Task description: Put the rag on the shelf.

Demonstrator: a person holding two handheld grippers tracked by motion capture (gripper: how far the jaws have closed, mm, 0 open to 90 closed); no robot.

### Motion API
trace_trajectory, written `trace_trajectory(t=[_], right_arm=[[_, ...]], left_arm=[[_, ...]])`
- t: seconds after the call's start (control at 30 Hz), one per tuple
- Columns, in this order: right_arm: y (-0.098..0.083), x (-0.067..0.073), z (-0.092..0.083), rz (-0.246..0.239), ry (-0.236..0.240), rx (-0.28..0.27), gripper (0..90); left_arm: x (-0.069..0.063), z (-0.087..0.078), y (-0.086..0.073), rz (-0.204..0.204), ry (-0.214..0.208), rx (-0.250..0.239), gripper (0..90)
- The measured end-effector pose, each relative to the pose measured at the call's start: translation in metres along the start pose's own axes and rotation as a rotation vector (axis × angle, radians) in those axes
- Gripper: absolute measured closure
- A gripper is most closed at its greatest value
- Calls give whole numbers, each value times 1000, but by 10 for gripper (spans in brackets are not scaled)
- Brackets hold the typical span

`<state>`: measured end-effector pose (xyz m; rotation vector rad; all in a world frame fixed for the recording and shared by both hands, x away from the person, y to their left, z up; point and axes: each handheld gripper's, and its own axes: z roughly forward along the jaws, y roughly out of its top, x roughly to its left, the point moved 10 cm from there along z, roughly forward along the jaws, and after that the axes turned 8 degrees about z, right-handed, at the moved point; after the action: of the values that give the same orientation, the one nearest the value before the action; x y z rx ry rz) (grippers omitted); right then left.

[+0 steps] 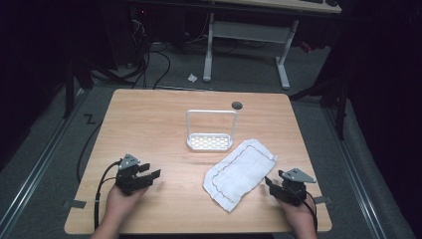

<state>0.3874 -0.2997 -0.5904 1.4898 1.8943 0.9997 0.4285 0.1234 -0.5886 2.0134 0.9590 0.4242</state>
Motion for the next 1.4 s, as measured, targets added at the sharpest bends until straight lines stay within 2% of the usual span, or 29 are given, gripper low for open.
trace_trajectory(t=[0.1, 0.13, 0.2, 0.4, 0.5, 0.6, 0.63, 0.7, 0.73, 0.77, 0.8, 0.83, 0.9, 0.93, 0.97, 1.0, 1.03, 1.07, 1.1, 1.13, 1.17, 1.2, 1.23, 1.27, 1.4], right_arm=[[0, -1, -1, 15, 7, -13, 396], [-1, -5, -2, 38, 6, -8, 390], [-3, -8, -2, 48, 9, -5, 392], [0, -12, -5, 58, 27, -13, 412], [2, -12, -6, 81, 43, -21, 430], [4, -14, -7, 107, 41, -31, 462], [4, -14, -8, 112, 43, -33, 466], [3, -16, -8, 112, 31, -34, 469], [3, -16, -8, 112, 31, -34, 469], [3, -18, -8, 99, 23, -39, 479], [3, -18, -8, 99, 21, -40, 475], [2, -19, -8, 105, 21, -40, 471], [2, -19, -7, 100, 25, -36, 482], [2, -19, -7, 102, 25, -37, 482], [1, -19, -7, 105, 29, -38, 483], [0, -19, -8, 104, 34, -35, 494], [-2, -19, -8, 102, 35, -30, 511], [-3, -19, -8, 94, 36, -30, 526], [-3, -19, -9, 89, 38, -30, 535], [-4, -19, -9, 94, 47, -29, 544], [-4, -19, -9, 94, 47, -29, 544], [-4, -18, -9, 99, 70, -25, 549], [-4, -18, -9, 99, 70, -25, 549], [-4, -17, -8, 103, 83, -23, 549], [-4, -16, -8, 82, 86, -16, 556]], left_arm=[[-1, 1, 1, 8, 8, 0, 430], [-1, 0, 3, -7, 13, -15, 429], [-1, 1, 4, -10, 19, -18, 430], [-3, 2, 2, -15, 27, -12, 428], [-10, 4, 4, -15, -6, -16, 437], [-21, 8, 5, 9, -43, -5, 458], [-21, 8, 5, 9, -43, -5, 459], [-40, 16, 14, 30, -97, -14, 459], [-40, 16, 14, 30, -97, -14, 463], [-47, 20, 20, 22, -126, -23, 467], [-63, 30, 34, 11, -182, -42, 480], [-72, 36, 42, 10, -206, -50, 497], [-89, 49, 56, 31, -231, -61, 549], [-96, 56, 62, 45, -228, -56, 596], [-96, 56, 62, 45, -228, -56, 635], [-110, 71, 72, 73, -239, -34, 700], [-117, 79, 74, 88, -249, -19, 777], [-123, 85, 76, 93, -257, -7, 818], [-123, 85, 76, 93, -257, -7, 857], [-134, 95, 76, 106, -274, 17, 884], [-134, 95, 76, 106, -274, 17, 898], [-143, 105, 68, 150, -272, 70, 899], [-143, 105, 68, 150, -272, 70, 899], [-147, 109, 59, 186, -261, 104, 899], [-150, 101, 53, 198, -278, 116, 898]])
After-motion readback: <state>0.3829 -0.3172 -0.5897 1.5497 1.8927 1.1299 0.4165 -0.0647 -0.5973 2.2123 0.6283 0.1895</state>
